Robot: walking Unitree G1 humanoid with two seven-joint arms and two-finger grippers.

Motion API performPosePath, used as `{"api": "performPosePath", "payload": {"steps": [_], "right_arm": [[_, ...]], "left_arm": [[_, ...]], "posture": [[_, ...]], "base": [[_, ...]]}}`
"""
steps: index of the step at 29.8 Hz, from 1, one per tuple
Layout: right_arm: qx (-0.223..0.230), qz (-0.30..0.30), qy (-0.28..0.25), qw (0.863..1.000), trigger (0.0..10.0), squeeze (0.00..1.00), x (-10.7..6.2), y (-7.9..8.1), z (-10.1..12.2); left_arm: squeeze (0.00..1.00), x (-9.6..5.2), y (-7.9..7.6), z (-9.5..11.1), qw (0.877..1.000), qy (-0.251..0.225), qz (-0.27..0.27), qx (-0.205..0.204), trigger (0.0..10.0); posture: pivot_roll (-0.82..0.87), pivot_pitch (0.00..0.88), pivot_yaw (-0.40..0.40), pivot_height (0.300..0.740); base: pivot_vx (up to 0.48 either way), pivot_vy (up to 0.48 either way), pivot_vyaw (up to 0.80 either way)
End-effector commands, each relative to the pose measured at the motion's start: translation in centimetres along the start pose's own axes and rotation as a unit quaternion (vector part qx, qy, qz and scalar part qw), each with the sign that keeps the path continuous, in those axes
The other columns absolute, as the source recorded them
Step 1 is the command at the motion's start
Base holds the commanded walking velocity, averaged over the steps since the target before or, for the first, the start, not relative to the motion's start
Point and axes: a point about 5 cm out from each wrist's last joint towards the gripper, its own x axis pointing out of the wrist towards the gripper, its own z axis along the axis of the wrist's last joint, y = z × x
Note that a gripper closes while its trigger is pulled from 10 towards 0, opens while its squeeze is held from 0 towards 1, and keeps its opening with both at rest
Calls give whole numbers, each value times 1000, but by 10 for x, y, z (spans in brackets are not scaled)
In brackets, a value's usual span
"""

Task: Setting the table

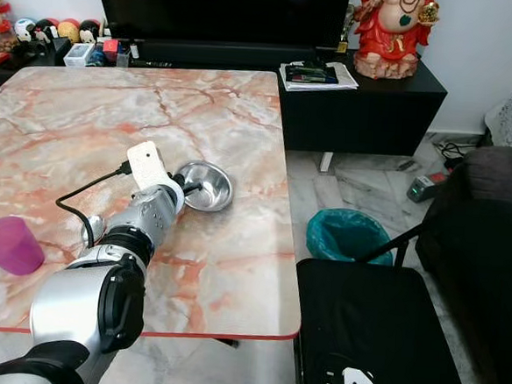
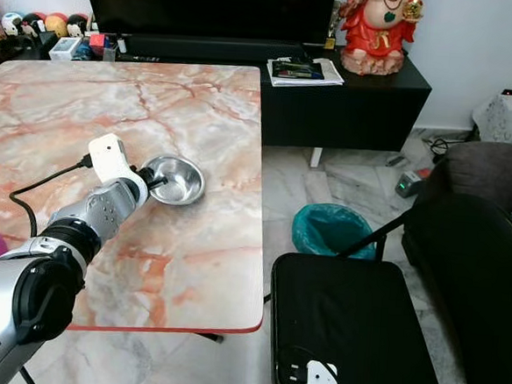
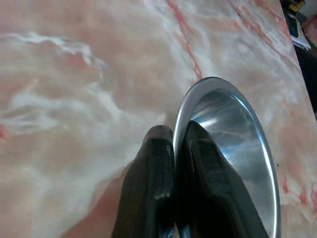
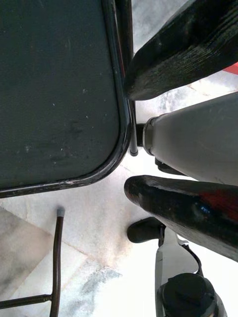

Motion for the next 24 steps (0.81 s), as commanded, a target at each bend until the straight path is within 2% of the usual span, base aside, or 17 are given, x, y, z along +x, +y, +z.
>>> {"api": "performPosePath", "payload": {"steps": [1,2,3,8,13,16,18,19,21,24], "right_arm": [[1,0,-1,1000,10000,0,1,0,3],[1,-1,-1,1000,10000,0,1,0,4],[0,-1,-2,1000,10000,0,1,0,5],[-2,-1,-3,1000,10000,0,1,0,6],[-6,1,-3,1000,10000,0,1,0,7],[-6,-1,-3,1000,10000,0,1,-1,7],[-2,-6,-3,1000,10000,0,1,-1,8],[-2,-6,-3,1000,10000,0,1,-1,8],[-6,-11,0,1000,10000,0,1,-2,7],[-10,-15,5,1000,10000,0,1,-3,7]], "left_arm": [[0,-1,2,14,999,-45,-21,-17,2627],[0,-2,0,21,997,-69,-39,-24,6627],[0,-3,-1,23,995,-79,-46,-26,10000],[0,-7,-3,29,989,-118,-75,-50,10000],[0,-15,3,33,979,-172,-84,-74,10000],[0,-22,8,36,973,-208,-78,-56,10000],[0,-29,11,40,967,-245,-68,-27,10000],[0,-29,11,40,967,-245,-68,-27,10000],[0,-38,12,46,955,-289,-59,13,10000],[0,-44,11,52,948,-312,-53,35,10000]], "posture": [[-52,0,21,740],[-50,0,21,740],[-48,0,21,740],[-42,0,15,740],[-42,0,12,740],[-36,0,7,740],[-30,0,0,740],[-30,0,0,740],[-29,0,0,740],[-25,0,-2,740]], "base": [[0,0,0],[0,0,0],[0,0,0],[0,0,0],[0,0,0],[0,0,0],[0,0,0],[0,0,0],[0,0,0],[0,0,0]]}}
